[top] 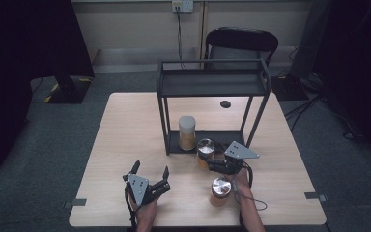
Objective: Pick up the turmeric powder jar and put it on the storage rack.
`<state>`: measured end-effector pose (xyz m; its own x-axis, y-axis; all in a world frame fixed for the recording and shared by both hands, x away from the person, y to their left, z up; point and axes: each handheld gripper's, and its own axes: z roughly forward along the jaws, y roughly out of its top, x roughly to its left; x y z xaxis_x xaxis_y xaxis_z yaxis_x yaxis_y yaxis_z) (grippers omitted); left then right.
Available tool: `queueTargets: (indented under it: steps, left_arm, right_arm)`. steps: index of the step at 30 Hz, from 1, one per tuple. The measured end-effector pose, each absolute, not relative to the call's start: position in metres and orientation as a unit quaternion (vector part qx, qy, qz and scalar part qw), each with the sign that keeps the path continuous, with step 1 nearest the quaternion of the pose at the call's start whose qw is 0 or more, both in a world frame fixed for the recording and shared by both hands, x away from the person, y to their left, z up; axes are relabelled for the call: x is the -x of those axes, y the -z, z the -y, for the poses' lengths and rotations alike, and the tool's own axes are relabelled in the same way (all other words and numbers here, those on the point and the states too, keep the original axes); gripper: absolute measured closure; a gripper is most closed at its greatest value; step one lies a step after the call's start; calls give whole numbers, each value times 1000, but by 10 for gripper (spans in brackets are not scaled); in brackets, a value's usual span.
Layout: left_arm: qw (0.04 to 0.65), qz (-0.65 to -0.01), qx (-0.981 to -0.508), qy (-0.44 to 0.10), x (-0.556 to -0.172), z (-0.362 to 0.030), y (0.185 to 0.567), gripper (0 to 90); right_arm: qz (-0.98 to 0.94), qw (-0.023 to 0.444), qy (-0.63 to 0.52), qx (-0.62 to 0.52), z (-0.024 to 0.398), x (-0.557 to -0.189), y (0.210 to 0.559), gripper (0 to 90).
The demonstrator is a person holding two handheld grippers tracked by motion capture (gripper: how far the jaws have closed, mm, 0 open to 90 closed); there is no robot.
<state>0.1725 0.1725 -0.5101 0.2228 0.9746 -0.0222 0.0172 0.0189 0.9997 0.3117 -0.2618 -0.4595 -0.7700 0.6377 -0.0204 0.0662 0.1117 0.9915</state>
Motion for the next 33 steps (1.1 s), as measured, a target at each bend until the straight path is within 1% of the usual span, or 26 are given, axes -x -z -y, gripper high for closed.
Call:
queueTargets:
  steps: [18,33]
  left_arm:
    - [555,-449,-552,-431,-173,-173,510,6]
    - [554,-449,-553,-431,-173,-173,510,7]
  right_arm:
    - [-698,247,-621,-255,258,-309,449,347]
    - [-677,275,-622,-280,255,-306,444,347]
